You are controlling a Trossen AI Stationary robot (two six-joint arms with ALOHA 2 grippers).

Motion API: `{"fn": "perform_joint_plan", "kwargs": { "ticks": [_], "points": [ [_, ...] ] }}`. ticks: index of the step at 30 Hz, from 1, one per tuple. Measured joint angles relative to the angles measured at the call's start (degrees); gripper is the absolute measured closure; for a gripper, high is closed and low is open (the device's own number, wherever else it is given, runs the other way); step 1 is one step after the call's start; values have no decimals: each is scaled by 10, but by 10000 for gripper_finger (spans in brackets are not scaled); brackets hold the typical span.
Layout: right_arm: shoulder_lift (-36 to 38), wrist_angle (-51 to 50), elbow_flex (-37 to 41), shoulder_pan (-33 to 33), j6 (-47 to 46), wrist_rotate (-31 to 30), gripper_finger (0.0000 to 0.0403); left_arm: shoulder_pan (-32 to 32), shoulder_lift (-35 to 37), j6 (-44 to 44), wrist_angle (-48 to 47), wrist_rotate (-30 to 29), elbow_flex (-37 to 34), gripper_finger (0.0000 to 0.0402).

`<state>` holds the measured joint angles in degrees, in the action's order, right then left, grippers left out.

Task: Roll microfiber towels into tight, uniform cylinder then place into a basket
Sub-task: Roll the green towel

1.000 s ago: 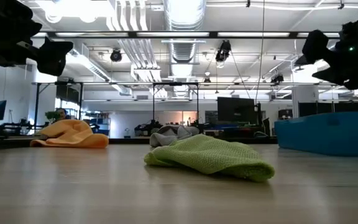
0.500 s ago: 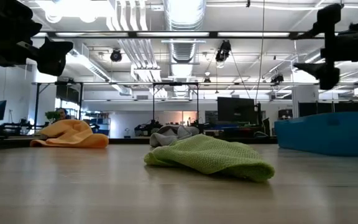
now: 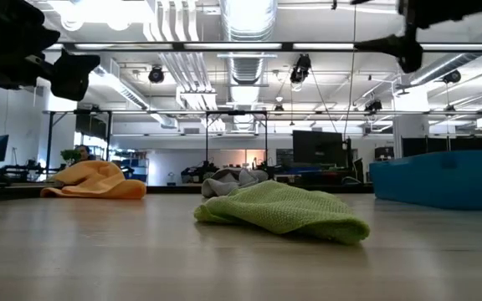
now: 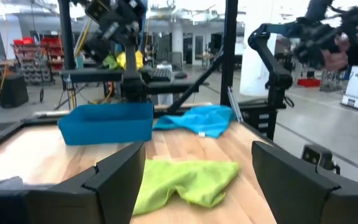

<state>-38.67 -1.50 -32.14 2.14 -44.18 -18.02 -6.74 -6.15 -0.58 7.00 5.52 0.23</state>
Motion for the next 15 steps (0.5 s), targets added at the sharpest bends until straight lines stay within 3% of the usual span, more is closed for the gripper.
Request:
{"fn": "perform_joint_plan", "kwargs": {
  "ticks": [7, 15],
  "points": [
    [-232, -86, -162, 19, 11, -2, 76, 0, -1, -4, 10, 0, 0, 123],
    [-463, -273, -366, -38, 7, -1, 76, 0, -1, -5, 14, 0, 0, 123]
  ]
}}
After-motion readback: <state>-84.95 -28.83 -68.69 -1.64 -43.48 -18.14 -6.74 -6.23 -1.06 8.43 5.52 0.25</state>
